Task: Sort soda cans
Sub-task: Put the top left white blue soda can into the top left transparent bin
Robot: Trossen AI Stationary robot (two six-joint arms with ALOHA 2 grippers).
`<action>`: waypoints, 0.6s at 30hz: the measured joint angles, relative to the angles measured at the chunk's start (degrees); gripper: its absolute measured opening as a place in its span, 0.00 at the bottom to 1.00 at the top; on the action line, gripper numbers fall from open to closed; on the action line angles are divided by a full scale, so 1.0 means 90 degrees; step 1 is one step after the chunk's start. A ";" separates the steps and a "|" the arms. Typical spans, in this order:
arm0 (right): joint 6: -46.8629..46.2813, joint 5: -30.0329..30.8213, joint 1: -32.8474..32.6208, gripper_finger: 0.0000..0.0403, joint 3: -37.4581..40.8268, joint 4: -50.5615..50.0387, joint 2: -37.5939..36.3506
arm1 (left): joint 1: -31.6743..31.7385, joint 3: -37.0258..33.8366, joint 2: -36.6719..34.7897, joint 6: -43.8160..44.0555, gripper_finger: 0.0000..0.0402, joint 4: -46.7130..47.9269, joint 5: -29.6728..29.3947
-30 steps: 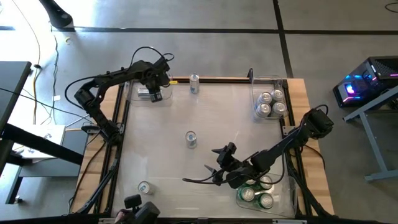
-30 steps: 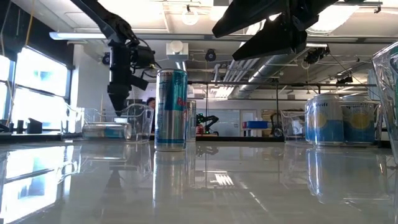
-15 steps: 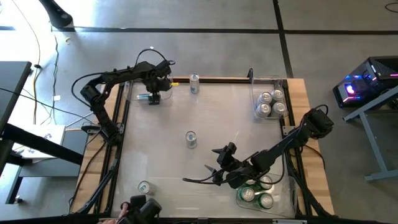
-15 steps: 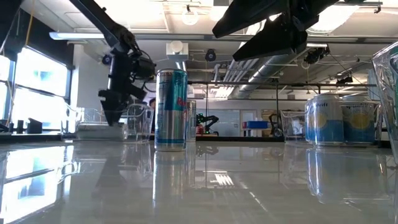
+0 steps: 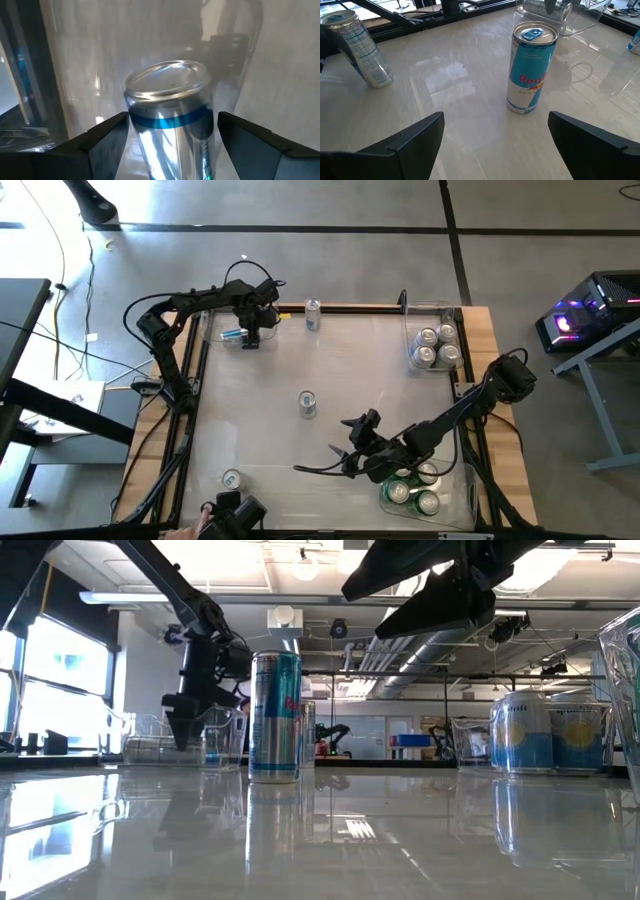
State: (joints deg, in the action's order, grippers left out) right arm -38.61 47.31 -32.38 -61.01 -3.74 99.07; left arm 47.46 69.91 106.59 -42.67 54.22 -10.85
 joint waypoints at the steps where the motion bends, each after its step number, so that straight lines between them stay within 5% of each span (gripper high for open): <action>1: 0.0000 0.0000 0.0000 0.88 0.0000 -0.0001 0.0000 | 0.0000 0.0000 0.0022 0.0006 0.74 0.0017 0.0002; 11: 0.0002 -0.0005 0.0015 0.88 0.0001 -0.0008 0.0000 | -0.0012 -0.0010 0.0025 0.0322 0.50 -0.0028 -0.0110; 18: 0.0002 -0.0029 0.0012 0.88 0.0000 -0.0008 0.0000 | -0.0051 -0.0025 -0.0204 0.0357 0.49 -0.0056 -0.0286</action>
State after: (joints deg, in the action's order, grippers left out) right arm -38.59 47.05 -32.27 -61.01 -3.81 99.07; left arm 47.00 69.69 104.75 -39.46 53.71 -13.42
